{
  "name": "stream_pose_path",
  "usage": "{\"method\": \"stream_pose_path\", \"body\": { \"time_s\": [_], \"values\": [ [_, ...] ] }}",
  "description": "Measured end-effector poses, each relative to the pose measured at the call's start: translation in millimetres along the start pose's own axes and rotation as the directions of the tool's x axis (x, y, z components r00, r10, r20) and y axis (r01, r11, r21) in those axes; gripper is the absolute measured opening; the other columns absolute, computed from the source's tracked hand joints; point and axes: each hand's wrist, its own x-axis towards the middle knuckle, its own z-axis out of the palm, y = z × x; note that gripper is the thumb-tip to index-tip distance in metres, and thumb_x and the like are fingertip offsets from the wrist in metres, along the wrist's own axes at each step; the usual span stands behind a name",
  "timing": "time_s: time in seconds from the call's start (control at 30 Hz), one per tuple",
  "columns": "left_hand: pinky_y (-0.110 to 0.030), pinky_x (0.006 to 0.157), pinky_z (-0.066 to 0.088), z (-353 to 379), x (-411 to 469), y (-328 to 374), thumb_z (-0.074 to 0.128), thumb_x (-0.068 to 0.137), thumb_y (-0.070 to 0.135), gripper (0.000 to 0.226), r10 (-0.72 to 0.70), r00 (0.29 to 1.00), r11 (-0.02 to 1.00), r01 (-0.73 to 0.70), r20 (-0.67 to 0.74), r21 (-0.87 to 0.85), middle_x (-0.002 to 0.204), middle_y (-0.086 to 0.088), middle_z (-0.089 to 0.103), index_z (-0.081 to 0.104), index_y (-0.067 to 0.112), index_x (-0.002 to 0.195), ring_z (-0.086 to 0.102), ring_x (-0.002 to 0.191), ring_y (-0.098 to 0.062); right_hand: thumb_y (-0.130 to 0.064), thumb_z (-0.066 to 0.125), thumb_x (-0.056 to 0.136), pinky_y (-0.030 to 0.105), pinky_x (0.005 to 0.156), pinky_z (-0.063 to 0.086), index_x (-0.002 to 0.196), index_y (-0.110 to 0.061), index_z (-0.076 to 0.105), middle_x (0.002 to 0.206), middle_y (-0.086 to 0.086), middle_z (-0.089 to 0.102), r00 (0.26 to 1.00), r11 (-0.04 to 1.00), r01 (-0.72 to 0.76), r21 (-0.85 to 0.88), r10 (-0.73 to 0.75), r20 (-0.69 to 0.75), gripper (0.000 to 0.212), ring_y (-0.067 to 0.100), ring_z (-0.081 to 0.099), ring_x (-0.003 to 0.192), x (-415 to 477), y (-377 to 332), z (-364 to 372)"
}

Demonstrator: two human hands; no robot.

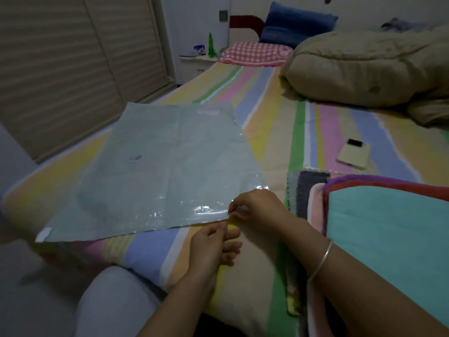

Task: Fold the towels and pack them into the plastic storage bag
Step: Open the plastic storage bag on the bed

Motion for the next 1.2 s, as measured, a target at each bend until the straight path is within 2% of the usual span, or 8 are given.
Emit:
{"method": "stream_pose_path", "body": {
  "time_s": [0.27,0.53,0.83,0.93,1.0,1.07,1.1,1.2],
  "values": [
    [-0.016,0.035,0.036,6.4,7.8,-3.1,0.06,0.093,0.019,0.021,0.004,0.998,0.995,-0.011,-0.066,-0.096,0.07,-0.007,0.069,0.063,-0.002,0.095,0.06,0.044,-0.01,-0.032,0.05,0.093,0.03,0.074,0.038,0.103,-0.029,0.068,0.108,-0.006,0.07,0.99,0.985,0.125,-0.122,-0.133,-0.055,0.021,0.02,0.062,0.098,-4.3,-2.4,10.4],
    [-0.017,0.036,0.038,5.6,4.6,-3.2,0.061,0.092,0.017,0.018,0.038,0.998,0.995,-0.042,-0.049,-0.088,0.07,-0.007,0.071,0.066,0.0,0.095,0.059,0.044,-0.008,-0.04,0.06,0.089,0.028,0.074,0.044,0.103,-0.036,0.072,0.102,-0.009,0.073,0.989,0.998,0.055,0.006,-0.053,-0.138,0.019,0.017,0.065,0.097,-14.4,1.8,9.4],
    [-0.018,0.037,0.033,5.1,9.1,-8.7,0.061,0.092,0.019,0.022,0.033,0.997,0.997,-0.037,-0.064,-0.074,0.06,-0.002,0.07,0.062,-0.002,0.094,0.052,0.04,-0.01,-0.037,0.057,0.088,0.029,0.069,0.043,0.098,-0.03,0.073,0.098,-0.005,0.074,0.979,0.994,0.1,-0.039,-0.105,-0.176,0.02,0.021,0.067,0.091,-15.3,-3.0,11.8],
    [-0.021,0.038,0.035,4.0,12.7,-11.0,0.061,0.092,0.022,0.024,0.037,0.996,0.999,-0.039,-0.079,-0.029,0.057,-0.002,0.068,0.063,-0.002,0.095,0.051,0.041,-0.013,-0.035,0.05,0.093,0.031,0.071,0.041,0.104,-0.029,0.068,0.103,-0.005,0.072,0.982,0.979,0.134,-0.152,-0.152,-0.113,0.023,0.022,0.065,0.093,-13.7,-4.0,11.5],
    [-0.02,0.037,0.033,3.8,14.0,-11.0,0.061,0.093,0.025,0.026,0.029,0.996,0.999,-0.03,-0.08,-0.018,0.05,-0.002,0.064,0.062,-0.001,0.095,0.047,0.037,-0.014,-0.03,0.048,0.093,0.033,0.065,0.043,0.102,-0.022,0.066,0.095,0.0,0.071,0.971,0.942,0.208,-0.264,-0.232,-0.065,0.021,0.027,0.066,0.082,-12.2,-7.4,12.0],
    [-0.021,0.038,0.033,4.0,14.1,-11.1,0.062,0.092,0.029,0.028,0.022,0.996,1.0,-0.023,-0.087,-0.007,0.047,-0.003,0.061,0.063,0.001,0.093,0.044,0.036,-0.016,-0.025,0.051,0.083,0.028,0.047,0.031,0.082,-0.014,0.063,0.069,0.003,0.066,0.948,0.88,0.277,-0.387,-0.316,-0.04,0.016,0.03,0.061,0.054,-10.8,-11.4,11.2],
    [-0.021,0.038,0.033,4.1,14.1,-11.6,0.062,0.092,0.031,0.03,0.024,0.995,1.0,-0.025,-0.094,-0.005,0.047,-0.002,0.06,0.063,0.001,0.093,0.043,0.036,-0.016,-0.025,0.054,0.077,0.025,0.044,0.023,0.073,-0.014,0.06,0.059,0.002,0.061,0.943,0.86,0.296,-0.416,-0.333,-0.018,0.013,0.028,0.056,0.044,-10.1,-12.8,9.0],
    [-0.021,0.038,0.034,4.7,13.4,-12.0,0.061,0.092,0.032,0.028,0.032,0.993,0.999,-0.032,-0.114,-0.002,0.045,-0.001,0.06,0.064,0.004,0.092,0.045,0.036,-0.015,-0.026,0.065,0.071,0.023,0.043,0.019,0.067,-0.017,0.057,0.053,0.0,0.057,0.929,0.812,0.333,-0.479,-0.37,0.019,0.013,0.024,0.053,0.039,-5.9,-9.1,9.8]
  ]
}}
